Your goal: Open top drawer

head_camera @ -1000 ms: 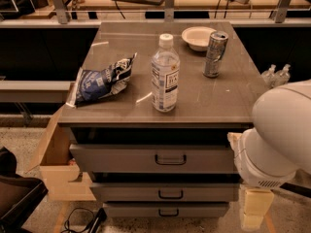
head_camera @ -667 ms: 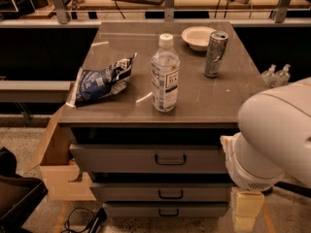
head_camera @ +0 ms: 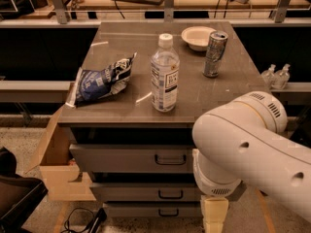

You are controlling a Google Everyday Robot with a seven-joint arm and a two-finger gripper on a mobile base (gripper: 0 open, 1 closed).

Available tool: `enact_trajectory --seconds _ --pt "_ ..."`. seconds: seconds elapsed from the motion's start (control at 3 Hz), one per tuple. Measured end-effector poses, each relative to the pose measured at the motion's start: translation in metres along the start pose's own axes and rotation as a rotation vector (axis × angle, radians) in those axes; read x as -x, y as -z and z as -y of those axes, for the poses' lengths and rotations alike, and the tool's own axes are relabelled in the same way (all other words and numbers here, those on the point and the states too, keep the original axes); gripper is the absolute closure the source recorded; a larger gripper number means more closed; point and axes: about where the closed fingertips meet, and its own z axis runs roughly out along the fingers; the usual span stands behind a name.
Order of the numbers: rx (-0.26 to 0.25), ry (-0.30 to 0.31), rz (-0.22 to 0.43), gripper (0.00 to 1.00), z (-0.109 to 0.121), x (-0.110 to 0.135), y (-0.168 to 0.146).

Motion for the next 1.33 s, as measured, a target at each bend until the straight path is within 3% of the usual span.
enact_trajectory --seconds 0.67,1.33 --pt "0.053 0.052 0.053 0.0 0.008 0.042 -0.045" --pt "0.077 0.102 0.084 0.0 0.014 0.066 -0.069"
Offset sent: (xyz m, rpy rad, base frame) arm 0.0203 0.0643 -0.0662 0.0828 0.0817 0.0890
